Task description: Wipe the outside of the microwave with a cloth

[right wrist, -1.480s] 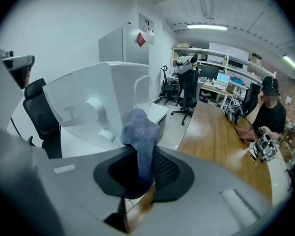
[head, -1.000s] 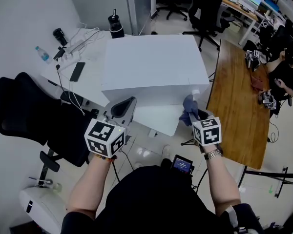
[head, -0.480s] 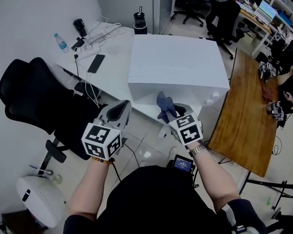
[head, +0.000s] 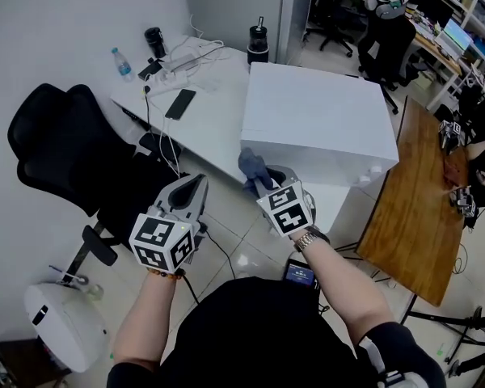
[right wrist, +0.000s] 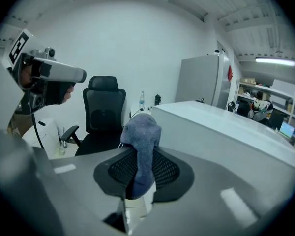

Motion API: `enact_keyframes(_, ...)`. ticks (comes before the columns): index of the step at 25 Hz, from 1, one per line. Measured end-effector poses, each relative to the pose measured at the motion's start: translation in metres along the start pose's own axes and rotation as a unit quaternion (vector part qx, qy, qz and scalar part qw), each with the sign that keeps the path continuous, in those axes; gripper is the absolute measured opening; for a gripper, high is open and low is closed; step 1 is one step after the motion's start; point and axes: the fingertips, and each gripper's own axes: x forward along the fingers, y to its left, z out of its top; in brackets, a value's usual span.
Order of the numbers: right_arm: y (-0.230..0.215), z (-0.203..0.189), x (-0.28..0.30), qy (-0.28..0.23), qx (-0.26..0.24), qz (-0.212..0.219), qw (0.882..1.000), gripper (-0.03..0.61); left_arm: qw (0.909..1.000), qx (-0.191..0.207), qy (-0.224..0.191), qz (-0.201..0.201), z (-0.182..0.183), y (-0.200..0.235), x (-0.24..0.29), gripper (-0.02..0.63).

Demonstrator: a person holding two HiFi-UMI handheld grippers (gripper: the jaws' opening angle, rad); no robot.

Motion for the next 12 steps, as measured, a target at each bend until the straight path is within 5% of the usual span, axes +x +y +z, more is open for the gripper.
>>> enact_keyframes(12, -0.004, 0.012, 0.046, -0.004, 0.001, -0.027, 1.000, 0.074, 0.9997, -0.002, 0.002, 0.023, -0.001, 0.037, -0.016, 0.005)
